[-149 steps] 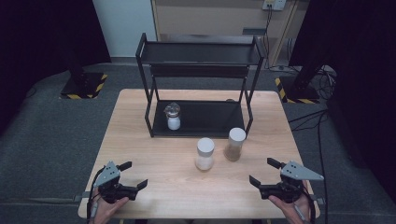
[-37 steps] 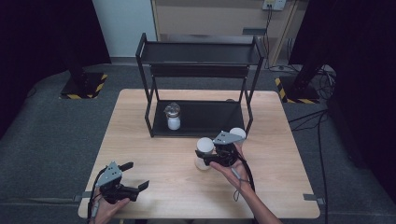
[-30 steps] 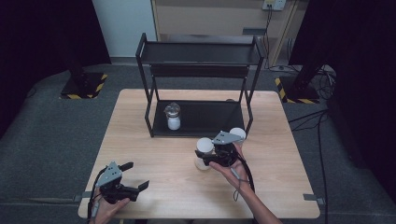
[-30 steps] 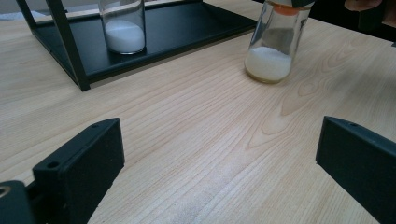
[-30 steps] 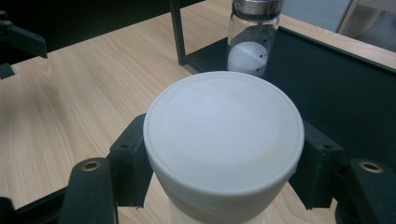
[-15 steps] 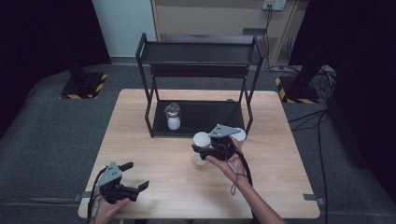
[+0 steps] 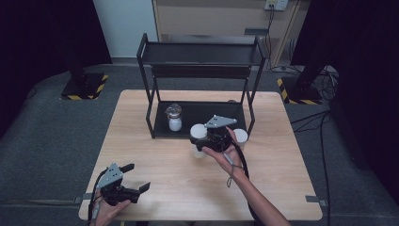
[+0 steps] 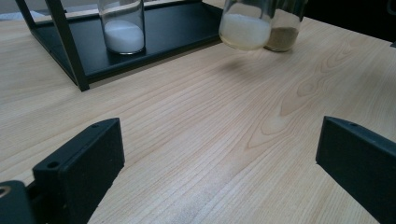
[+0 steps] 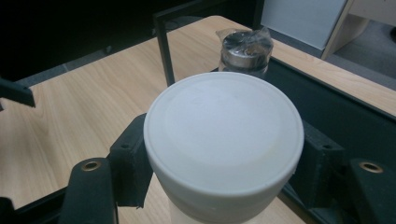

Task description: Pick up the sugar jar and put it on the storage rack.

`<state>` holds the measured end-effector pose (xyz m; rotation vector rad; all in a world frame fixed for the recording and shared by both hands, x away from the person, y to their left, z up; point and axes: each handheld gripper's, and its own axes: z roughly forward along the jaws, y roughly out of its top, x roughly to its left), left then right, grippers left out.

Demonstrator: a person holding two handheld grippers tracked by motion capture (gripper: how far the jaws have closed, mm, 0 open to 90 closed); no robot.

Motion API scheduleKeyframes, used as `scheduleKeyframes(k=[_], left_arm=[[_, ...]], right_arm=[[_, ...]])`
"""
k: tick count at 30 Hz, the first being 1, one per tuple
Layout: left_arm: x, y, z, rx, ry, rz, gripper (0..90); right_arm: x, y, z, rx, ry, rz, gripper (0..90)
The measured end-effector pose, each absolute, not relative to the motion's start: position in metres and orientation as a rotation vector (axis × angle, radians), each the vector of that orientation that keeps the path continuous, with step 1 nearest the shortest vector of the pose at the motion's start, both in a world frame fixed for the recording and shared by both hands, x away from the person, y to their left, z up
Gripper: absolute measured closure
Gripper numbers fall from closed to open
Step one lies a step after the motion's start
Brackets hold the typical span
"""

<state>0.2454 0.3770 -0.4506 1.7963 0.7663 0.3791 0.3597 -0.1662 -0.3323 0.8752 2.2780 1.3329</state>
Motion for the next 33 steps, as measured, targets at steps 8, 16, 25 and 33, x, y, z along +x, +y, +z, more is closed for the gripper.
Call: scheduleKeyframes(k=[8, 16, 25, 33], left_arm=[[0.245, 0.377, -0.451, 1.795, 0.766, 0.378, 0.1], [0.246, 0.377, -0.451, 1.795, 0.767, 0.377, 0.1], [0.245, 0.377, -0.451, 1.796, 0.764, 0.380, 0.1], [0.245, 0.376, -0.450, 1.799, 0.762, 0.381, 0.1]], right_arm=[[0.371, -0.159, -0.324, 0.897, 2.258, 1.322, 33.4], [0.383, -0.151, -0.316, 0.938, 2.236, 1.293, 33.4], [0.399, -0.144, -0.314, 1.001, 2.198, 1.256, 33.5], [0.413, -0.138, -0.314, 1.054, 2.160, 1.221, 33.6]])
